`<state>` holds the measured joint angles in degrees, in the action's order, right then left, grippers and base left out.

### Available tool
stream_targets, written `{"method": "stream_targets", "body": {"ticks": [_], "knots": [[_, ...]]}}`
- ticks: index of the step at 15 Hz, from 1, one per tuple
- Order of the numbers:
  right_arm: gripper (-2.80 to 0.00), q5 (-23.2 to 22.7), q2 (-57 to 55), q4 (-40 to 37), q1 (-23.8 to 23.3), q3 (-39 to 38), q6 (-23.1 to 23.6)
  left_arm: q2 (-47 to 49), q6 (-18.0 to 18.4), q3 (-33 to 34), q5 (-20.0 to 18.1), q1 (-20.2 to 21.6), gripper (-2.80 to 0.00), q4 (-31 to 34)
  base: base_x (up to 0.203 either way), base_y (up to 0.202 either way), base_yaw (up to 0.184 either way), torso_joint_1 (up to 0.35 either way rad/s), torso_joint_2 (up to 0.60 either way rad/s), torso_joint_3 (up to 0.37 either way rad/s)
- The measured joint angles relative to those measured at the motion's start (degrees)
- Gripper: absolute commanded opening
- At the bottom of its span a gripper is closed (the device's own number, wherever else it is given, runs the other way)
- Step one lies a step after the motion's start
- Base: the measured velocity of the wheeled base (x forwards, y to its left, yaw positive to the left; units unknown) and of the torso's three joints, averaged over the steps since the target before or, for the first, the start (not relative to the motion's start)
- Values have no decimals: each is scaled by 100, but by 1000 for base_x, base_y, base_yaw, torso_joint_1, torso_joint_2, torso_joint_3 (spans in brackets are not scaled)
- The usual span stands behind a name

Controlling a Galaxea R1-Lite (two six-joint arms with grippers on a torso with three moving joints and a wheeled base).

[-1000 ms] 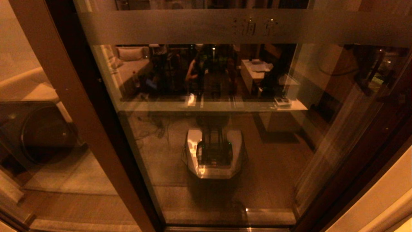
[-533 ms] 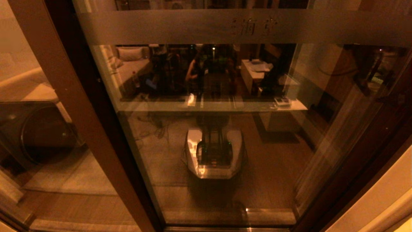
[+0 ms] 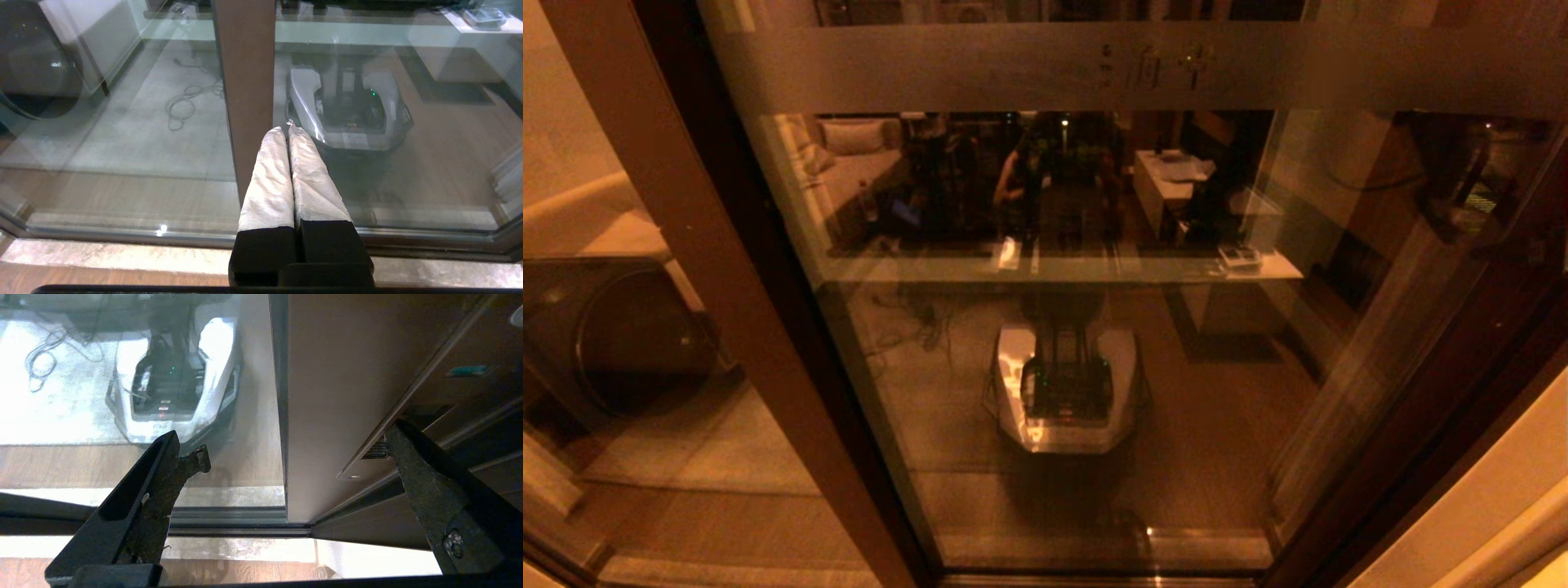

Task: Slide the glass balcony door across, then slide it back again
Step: Open the slid door

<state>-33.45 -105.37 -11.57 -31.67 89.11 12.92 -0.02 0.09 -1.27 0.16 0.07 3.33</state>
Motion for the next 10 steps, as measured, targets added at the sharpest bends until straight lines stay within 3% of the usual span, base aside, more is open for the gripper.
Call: {"method": "stream_targets", "body": {"ticks": [10], "knots": [[0, -39, 268, -25, 210, -364, 33, 0, -2, 0, 0, -5, -280, -2, 0, 0, 0, 0, 0, 0]]}}
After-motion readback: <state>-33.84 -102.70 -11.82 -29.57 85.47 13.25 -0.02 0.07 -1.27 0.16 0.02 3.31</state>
